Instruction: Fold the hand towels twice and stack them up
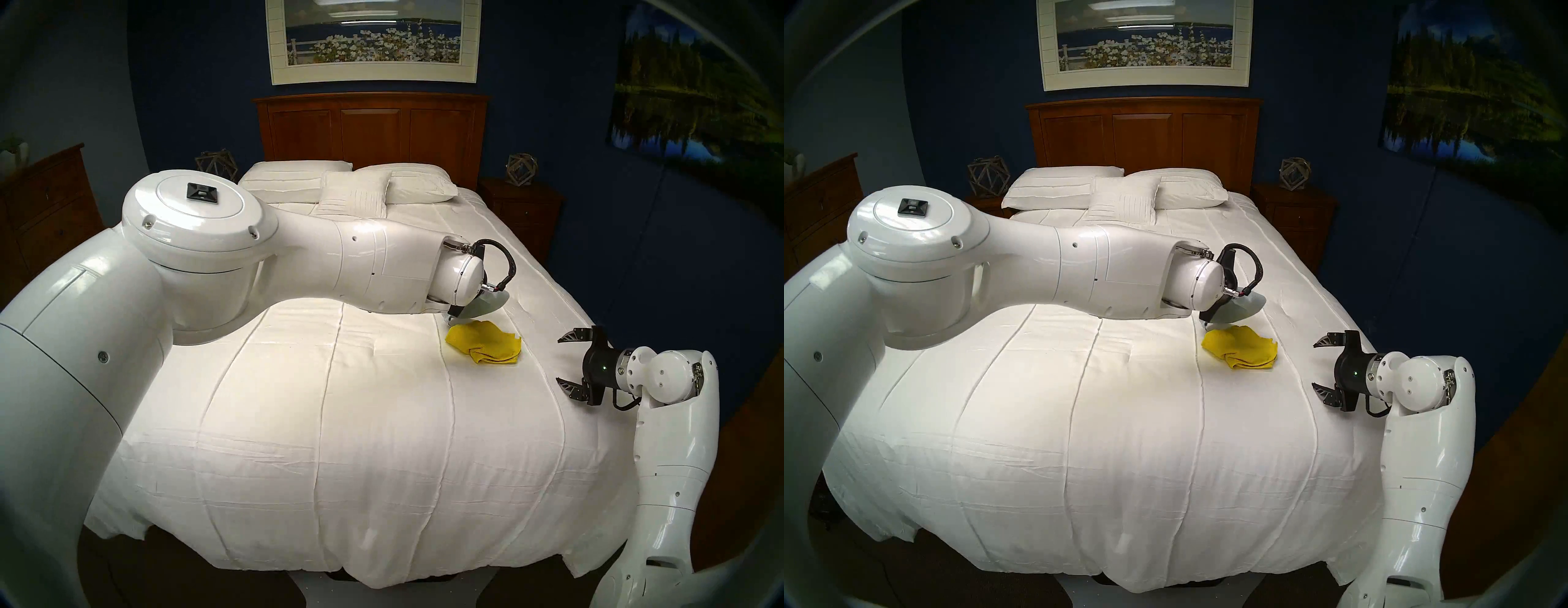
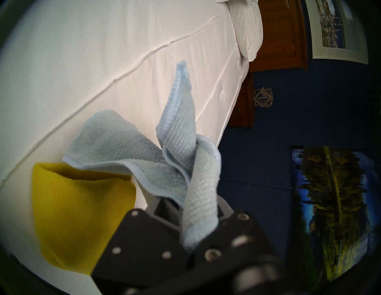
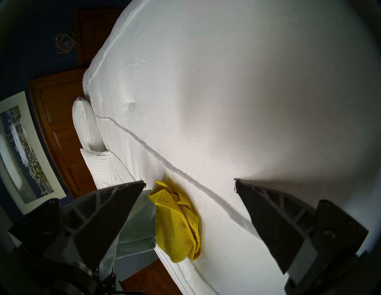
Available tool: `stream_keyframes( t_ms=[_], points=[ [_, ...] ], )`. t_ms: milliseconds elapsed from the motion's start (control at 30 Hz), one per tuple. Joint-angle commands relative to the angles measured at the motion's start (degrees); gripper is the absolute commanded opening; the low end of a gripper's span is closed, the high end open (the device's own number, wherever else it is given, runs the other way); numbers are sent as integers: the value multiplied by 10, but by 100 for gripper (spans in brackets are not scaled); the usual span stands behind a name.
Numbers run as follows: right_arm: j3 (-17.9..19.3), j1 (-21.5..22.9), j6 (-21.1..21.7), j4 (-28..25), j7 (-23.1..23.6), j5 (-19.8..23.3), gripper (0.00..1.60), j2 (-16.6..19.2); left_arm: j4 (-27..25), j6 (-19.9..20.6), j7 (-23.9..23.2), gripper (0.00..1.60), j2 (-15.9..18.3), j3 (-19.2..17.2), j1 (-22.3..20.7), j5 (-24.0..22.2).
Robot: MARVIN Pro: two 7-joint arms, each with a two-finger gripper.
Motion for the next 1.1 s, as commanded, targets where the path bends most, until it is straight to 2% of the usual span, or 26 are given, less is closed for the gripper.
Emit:
stream_keyframes(
  t_ms=[0, 367, 567, 600, 667, 767, 833, 867, 900, 933, 1033, 1067],
  points=[
    [-3, 5, 0, -8, 7, -4, 160, -1, 0, 0, 1, 0, -25, -7, 4, -1],
    [-2, 3, -1, -8, 13, -11, 160, -6, -68, -16, 8, 0, -1, 0, 8, 2],
    [-3, 4, 1, -6, 15, -14, 160, -9, -71, -27, 14, 0, 2, 8, 20, 0],
    [-4, 4, 1, -6, 15, -15, 160, -9, -71, -27, 15, 4, 4, 9, 22, -1],
    [-5, 5, 1, -6, 15, -16, 160, -11, -74, -25, 10, 28, 7, 12, 22, 4],
    [-7, 5, 2, -7, 15, -18, 160, -13, -80, -14, 1, 29, 16, 10, 24, 6],
    [-8, 5, 2, -7, 16, -19, 160, -15, -86, -1, -3, 51, 26, 5, 26, 3],
    [-8, 5, 2, -7, 16, -20, 160, -16, -89, 1, -3, 72, 28, 6, 25, 5],
    [-9, 5, 2, -8, 16, -21, 160, -16, -91, 11, -5, 79, 34, 1, 27, 2],
    [-9, 5, 2, -8, 16, -21, 160, -17, -93, 11, -5, 95, 34, 2, 26, 2],
    [-11, 5, 3, -8, 17, -23, 160, -20, -97, 21, -4, 115, 39, 2, 24, 2],
    [-12, 6, 3, -8, 18, -24, 160, -21, -98, 23, -3, 139, 40, 2, 23, 2]
  ],
)
